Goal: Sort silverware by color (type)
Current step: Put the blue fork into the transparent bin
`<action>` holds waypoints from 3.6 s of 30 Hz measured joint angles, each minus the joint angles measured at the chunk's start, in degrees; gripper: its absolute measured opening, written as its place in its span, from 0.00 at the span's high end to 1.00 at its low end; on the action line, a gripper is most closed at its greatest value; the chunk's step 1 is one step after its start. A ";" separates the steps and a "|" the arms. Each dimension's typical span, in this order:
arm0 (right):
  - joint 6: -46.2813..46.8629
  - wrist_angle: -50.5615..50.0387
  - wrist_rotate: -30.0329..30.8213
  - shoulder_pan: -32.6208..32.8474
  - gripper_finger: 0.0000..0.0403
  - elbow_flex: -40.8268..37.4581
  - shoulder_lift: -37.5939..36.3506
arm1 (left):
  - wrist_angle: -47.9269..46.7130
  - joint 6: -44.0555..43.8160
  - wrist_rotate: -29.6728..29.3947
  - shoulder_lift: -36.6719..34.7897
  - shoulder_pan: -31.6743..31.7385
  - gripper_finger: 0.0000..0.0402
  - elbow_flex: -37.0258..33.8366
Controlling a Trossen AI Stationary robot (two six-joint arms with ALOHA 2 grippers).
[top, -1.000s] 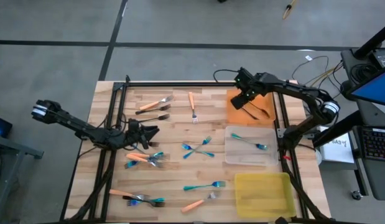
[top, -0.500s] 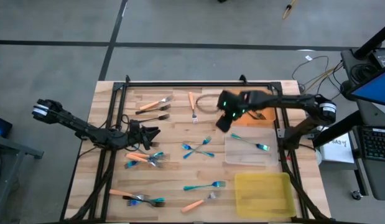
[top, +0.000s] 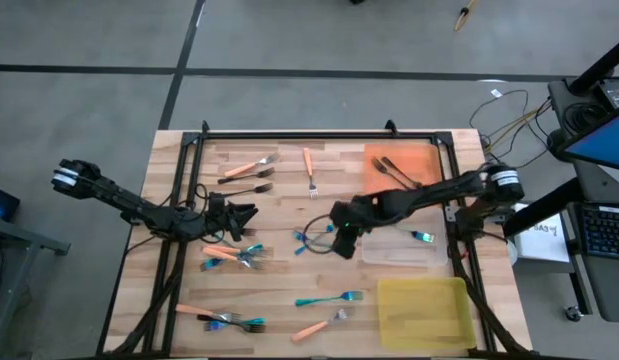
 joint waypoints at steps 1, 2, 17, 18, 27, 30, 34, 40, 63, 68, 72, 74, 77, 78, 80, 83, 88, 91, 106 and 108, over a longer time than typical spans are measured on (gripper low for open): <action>0.20 0.75 0.00 0.09 0.74 0.00 1.21 | -0.02 0.00 0.04 0.00 0.00 0.74 0.00; 0.49 1.43 0.02 0.13 0.74 0.00 2.31 | -0.01 0.00 0.06 0.00 0.00 0.74 0.00; -3.60 -2.81 0.29 1.70 0.74 14.68 17.03 | -0.04 0.00 1.69 0.55 -0.07 0.74 0.00; -3.99 -3.98 0.77 1.84 0.74 15.85 18.08 | -0.06 0.00 1.74 0.65 -0.07 0.74 0.00; -6.61 -11.27 4.15 2.18 0.74 21.68 24.06 | -0.13 -0.01 2.05 1.88 -0.07 0.74 0.00; -6.34 -11.07 4.11 2.19 0.74 21.68 24.44 | -0.13 -0.15 2.07 2.40 -0.07 0.74 0.00; -6.22 -11.02 4.10 2.19 0.74 21.68 24.74 | -0.08 -0.41 2.05 2.89 -0.07 0.74 0.00; -5.83 -10.82 3.82 2.20 0.85 21.77 25.53 | 0.00 -0.85 2.07 2.99 -0.07 0.74 0.00; -6.57 -14.84 5.25 3.04 0.98 21.33 12.61 | 0.07 -1.56 2.06 2.99 -0.07 0.74 0.00; -2.78 -28.53 10.86 3.72 0.98 20.91 6.54 | 0.00 -1.77 2.07 3.08 -0.07 0.74 0.00; 3.88 -39.20 15.02 4.61 0.98 17.97 2.11 | -0.01 -1.66 2.05 3.09 -0.07 0.74 0.00; 7.59 -41.88 15.14 5.30 0.98 15.27 -1.16 | 0.00 -1.40 2.05 3.07 -0.07 0.74 0.00; 13.69 -42.88 14.65 7.21 0.98 9.43 -5.87 | -0.02 -1.36 2.03 3.10 -0.07 0.74 0.00; 15.84 -42.79 14.34 7.87 0.98 7.37 -7.34 | 0.00 -1.36 2.04 3.14 -0.07 0.74 0.00; 19.91 -42.61 13.98 9.15 0.98 3.50 -10.63 | -0.09 -1.36 2.04 3.19 -0.07 0.74 0.00; 25.23 -41.33 14.07 10.65 0.98 -1.66 -14.93 | -0.02 -1.36 2.03 3.19 -0.07 0.74 0.00; 28.30 -36.91 13.59 11.70 0.97 -8.20 -18.98 | 0.01 -1.61 1.58 3.19 -0.07 0.74 0.00; 28.99 -36.34 13.09 11.70 0.95 -10.53 -19.49 | 0.42 -1.75 1.48 3.19 -0.07 0.74 0.00; 26.08 -27.13 9.15 12.99 0.73 -7.22 -19.47 | 0.45 -1.75 1.46 3.15 -0.07 0.74 0.00; 20.91 -18.29 8.96 14.52 0.74 -7.15 -19.46 | 0.46 -1.75 1.46 3.15 -0.07 0.74 0.00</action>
